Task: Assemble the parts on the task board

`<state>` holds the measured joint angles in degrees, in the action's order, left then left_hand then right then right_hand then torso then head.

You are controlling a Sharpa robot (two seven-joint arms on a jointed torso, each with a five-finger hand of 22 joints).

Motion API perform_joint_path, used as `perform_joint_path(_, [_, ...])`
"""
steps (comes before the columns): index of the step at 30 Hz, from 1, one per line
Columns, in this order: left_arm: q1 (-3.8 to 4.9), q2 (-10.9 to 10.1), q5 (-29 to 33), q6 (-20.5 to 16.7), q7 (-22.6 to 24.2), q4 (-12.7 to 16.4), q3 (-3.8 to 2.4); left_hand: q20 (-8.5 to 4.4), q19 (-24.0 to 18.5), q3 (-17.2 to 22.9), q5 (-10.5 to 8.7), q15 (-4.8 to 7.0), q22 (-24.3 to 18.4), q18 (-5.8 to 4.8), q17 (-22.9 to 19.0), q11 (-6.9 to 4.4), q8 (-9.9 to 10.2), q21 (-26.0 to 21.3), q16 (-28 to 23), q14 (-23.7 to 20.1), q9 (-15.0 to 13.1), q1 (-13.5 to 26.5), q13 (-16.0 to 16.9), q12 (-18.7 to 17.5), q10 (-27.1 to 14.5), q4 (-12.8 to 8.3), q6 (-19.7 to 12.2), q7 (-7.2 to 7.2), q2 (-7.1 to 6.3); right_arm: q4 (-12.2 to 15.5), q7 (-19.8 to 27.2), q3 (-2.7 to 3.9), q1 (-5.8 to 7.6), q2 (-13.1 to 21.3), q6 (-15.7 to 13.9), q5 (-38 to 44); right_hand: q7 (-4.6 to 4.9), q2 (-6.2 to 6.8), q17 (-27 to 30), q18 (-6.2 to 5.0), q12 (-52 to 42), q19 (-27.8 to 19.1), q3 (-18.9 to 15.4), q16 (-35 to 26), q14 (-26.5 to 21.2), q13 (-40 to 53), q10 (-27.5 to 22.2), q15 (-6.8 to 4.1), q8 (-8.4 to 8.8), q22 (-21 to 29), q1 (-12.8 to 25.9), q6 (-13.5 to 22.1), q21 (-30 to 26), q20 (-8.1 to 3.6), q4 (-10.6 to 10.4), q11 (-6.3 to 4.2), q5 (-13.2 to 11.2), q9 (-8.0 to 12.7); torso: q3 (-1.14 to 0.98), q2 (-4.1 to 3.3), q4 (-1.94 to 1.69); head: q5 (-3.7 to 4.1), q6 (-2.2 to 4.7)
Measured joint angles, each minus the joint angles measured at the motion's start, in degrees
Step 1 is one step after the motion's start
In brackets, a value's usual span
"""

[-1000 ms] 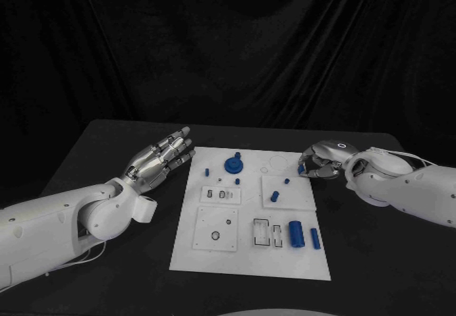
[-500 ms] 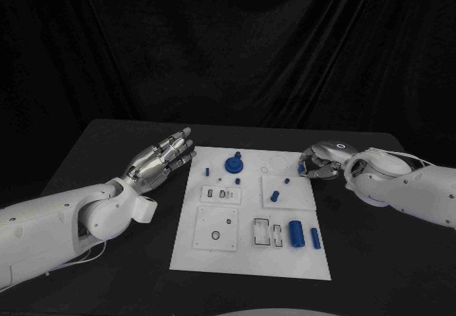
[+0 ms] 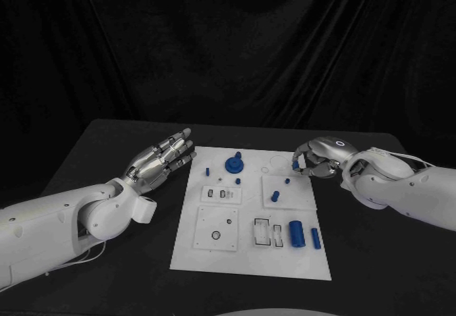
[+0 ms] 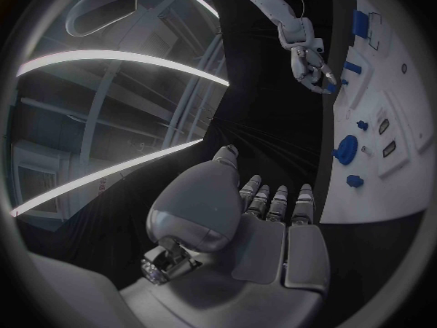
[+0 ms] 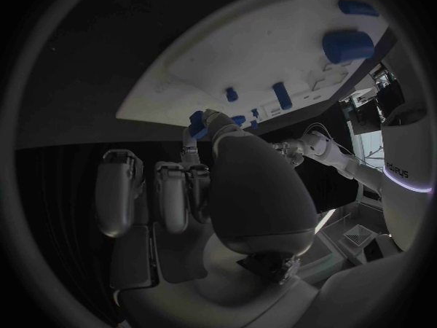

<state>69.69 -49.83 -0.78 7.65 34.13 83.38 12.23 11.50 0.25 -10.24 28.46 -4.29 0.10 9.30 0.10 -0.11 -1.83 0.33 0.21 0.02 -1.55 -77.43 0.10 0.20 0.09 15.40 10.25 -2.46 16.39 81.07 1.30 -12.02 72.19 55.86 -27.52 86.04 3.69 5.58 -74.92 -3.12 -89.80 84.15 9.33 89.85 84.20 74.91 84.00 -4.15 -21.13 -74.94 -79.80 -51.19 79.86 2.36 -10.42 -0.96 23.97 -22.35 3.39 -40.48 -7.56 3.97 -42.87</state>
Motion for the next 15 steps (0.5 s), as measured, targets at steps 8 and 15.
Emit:
perform_joint_path(8, [-0.01,0.56,0.0,0.08,-0.19,-0.28,0.0,0.0,0.0,0.0,0.0,0.0,0.0,0.0,-0.04,0.0,0.0,0.0,0.0,0.0,0.0,0.0,-0.03,0.0,0.0,0.0,0.0,0.0,0.0,4.61,-0.29,0.13,2.07,-3.68,-0.76,-0.29,0.3,0.0,0.0,0.0,0.0,0.0,0.22,0.0,0.0,0.0,0.0,0.0,0.0,0.01,0.0,0.31,0.0,0.0,0.11,0.0,0.73,0.0,0.01,0.04,0.02,0.27,-0.37])
perform_joint_path(15, [-0.02,0.68,-0.01,0.21,-0.3,-0.26,0.0,0.0,0.0,0.0,0.0,0.0,0.0,0.0,-0.05,0.0,0.0,0.0,0.0,0.0,0.0,0.0,-0.05,0.0,0.0,0.0,0.0,0.0,0.0,4.43,-0.46,0.14,0.79,-9.84,0.31,-0.39,0.31,0.01,0.0,0.0,0.0,0.0,0.66,0.0,0.0,0.0,0.0,0.0,0.02,0.01,0.01,0.33,-0.43,0.0,0.31,0.0,1.33,-0.07,0.03,0.04,0.02,-0.12,-0.63])
